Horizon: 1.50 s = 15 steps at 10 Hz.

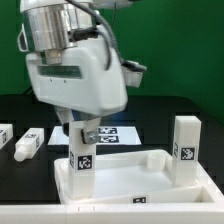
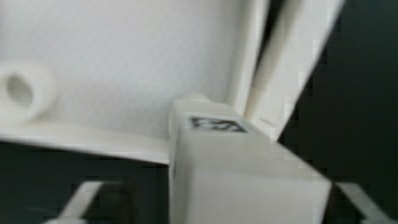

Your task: Assemble desk

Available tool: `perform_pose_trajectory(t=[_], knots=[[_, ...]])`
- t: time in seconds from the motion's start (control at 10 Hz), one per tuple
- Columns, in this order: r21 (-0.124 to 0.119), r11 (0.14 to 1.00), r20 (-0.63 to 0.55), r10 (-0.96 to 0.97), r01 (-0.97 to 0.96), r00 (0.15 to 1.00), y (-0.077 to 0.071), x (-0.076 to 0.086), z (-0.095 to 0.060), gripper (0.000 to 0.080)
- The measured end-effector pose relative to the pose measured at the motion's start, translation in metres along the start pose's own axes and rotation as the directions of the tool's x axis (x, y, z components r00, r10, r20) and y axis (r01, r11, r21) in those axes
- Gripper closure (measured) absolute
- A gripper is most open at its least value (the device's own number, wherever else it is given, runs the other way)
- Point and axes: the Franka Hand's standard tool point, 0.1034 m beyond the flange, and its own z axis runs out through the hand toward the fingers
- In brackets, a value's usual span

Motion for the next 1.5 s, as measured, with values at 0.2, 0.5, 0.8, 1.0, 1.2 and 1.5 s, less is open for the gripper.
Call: perform_pose_trajectory(t=[0.2,0.5,0.8,1.0,1.2,1.5], knots=[[-0.009,0.965,0.043,-0.261,0.262,0.964,-0.002,-0.001,0.002,0.0163],[-0.002,0.903,0.042,-0.429,0.430,0.902,-0.001,-0.001,0.002,0.0152],[-0.067,0.634,-0.010,-0.773,0.771,0.634,-0.011,0.006,-0.003,0.0151],[-0.067,0.691,-0.011,-0.722,0.720,0.692,-0.010,0.006,-0.001,0.0271],[-0.070,0.776,-0.022,-0.629,0.627,0.777,-0.008,0.008,-0.002,0.0508],[-0.033,0.999,-0.085,-0.006,0.003,0.996,-0.004,0.012,-0.001,0.0508]])
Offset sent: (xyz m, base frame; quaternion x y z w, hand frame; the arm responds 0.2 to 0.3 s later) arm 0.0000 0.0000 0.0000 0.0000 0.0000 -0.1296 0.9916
